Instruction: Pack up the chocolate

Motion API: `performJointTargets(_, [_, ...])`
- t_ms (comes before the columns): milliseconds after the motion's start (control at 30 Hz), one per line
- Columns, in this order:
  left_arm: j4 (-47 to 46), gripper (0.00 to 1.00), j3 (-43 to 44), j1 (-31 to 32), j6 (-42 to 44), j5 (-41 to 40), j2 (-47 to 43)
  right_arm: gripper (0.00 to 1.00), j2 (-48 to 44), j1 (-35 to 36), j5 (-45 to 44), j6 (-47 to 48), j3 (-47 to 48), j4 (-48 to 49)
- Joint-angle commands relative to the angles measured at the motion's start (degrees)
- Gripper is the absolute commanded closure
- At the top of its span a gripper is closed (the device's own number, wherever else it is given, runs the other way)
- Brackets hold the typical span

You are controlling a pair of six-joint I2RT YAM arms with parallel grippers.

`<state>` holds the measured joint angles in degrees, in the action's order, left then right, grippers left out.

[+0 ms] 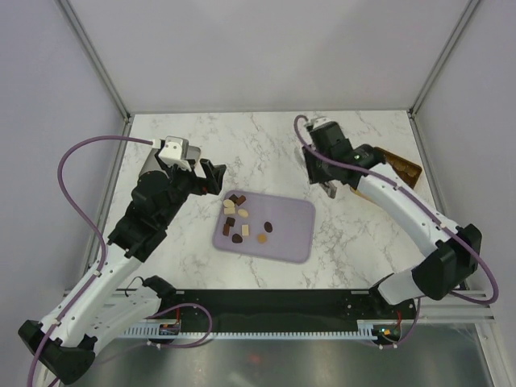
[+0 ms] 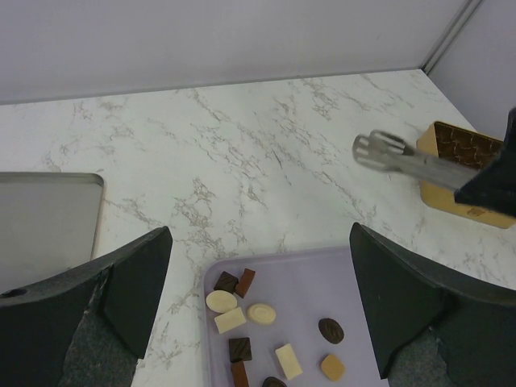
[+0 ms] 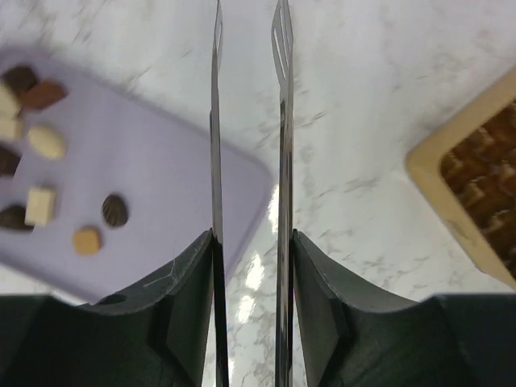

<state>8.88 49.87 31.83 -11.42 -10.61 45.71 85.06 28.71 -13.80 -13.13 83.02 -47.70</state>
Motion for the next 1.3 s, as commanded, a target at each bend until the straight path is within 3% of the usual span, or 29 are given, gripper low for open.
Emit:
performJointTargets(0, [-1.24,0.00,1.20,-0.19,-0.80,-1.61,-0.19,0.51,-4.28,8.01,1.32,0.65,-6.18,-1.78])
performJointTargets(233, [-1.24,0.00,1.11,-0.19,-0.88,-1.69,0.08,0.49,-10.17,23.56,3.43,-5.50,-11.13,-1.34])
performJointTargets(433, [-1.24,0.00,1.02,-0.19,-0.88,-1.87,0.08,0.46,-10.70,31.48,-1.04,-11.74,-14.73,-1.08])
performJointTargets(700, [-1.24,0.00,1.02,-0.19,-0.88,-2.04,-0.01,0.45,-9.56,33.96,-4.65,-14.91,-18.86,0.77])
performJointTargets(1267, [-1.33,0.00,1.02,-0.19,-0.88,-1.87,-0.01,0.46,-5.34,34.75,-3.34,-15.53,-22.12,4.99])
